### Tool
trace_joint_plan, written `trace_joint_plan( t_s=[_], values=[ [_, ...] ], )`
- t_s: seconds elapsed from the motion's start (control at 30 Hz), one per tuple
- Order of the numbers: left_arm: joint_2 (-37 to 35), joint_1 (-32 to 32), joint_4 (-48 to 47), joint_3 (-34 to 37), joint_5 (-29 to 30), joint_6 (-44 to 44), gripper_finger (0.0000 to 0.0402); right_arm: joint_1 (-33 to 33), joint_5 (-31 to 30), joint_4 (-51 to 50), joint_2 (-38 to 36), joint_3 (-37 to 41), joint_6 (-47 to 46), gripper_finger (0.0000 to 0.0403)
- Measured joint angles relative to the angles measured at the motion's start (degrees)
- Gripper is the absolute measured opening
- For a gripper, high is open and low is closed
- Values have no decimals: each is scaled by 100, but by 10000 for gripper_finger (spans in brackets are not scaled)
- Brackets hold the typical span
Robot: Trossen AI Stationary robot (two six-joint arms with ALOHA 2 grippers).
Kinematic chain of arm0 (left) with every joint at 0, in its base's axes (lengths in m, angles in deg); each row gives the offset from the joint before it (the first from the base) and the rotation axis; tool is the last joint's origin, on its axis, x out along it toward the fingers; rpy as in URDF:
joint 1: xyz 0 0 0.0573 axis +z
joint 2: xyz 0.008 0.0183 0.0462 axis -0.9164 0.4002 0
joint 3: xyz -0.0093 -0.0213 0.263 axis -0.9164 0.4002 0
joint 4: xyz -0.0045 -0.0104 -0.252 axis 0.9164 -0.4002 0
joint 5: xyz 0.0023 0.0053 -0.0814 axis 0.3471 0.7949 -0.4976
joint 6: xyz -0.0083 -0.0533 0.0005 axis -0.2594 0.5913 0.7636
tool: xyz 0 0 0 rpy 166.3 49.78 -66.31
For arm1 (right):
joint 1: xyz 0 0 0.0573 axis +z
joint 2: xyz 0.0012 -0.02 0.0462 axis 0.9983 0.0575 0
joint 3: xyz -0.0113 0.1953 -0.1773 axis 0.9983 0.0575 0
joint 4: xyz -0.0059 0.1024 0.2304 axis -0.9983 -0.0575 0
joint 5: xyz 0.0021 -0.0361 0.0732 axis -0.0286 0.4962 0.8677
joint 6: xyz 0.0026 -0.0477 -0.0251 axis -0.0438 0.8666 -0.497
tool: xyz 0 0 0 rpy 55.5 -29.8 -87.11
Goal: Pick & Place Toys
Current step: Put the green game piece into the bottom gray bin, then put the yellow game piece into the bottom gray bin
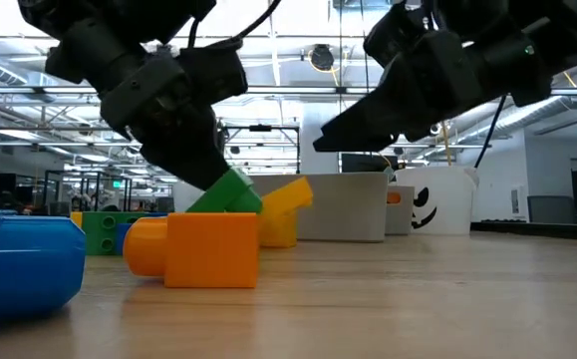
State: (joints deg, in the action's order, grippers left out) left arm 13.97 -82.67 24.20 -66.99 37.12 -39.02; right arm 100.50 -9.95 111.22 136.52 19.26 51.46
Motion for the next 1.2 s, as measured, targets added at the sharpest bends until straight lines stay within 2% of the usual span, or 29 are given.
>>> trace_joint_plan(
  t_s=[0.13,0.3,0.6,0.83,0.93,1.2],
  values=[
    [15,-14,30,-2,-8,-23,94,22,-2,-115,228,-134,-144,320],
    [13,-10,40,-1,19,87,133,27,10,-721,586,-524,-225,320],
    [13,-10,32,0,22,93,170,296,10,-2068,1188,-1583,-586,320],
    [13,-10,32,0,26,93,169,440,-49,-2556,1533,-1967,-710,320],
    [11,-10,23,-1,26,95,160,461,3,-3139,1518,-1967,-767,320],
    [11,-10,15,0,28,100,139,474,-2,-4567,999,-1960,-752,320]
  ],
)
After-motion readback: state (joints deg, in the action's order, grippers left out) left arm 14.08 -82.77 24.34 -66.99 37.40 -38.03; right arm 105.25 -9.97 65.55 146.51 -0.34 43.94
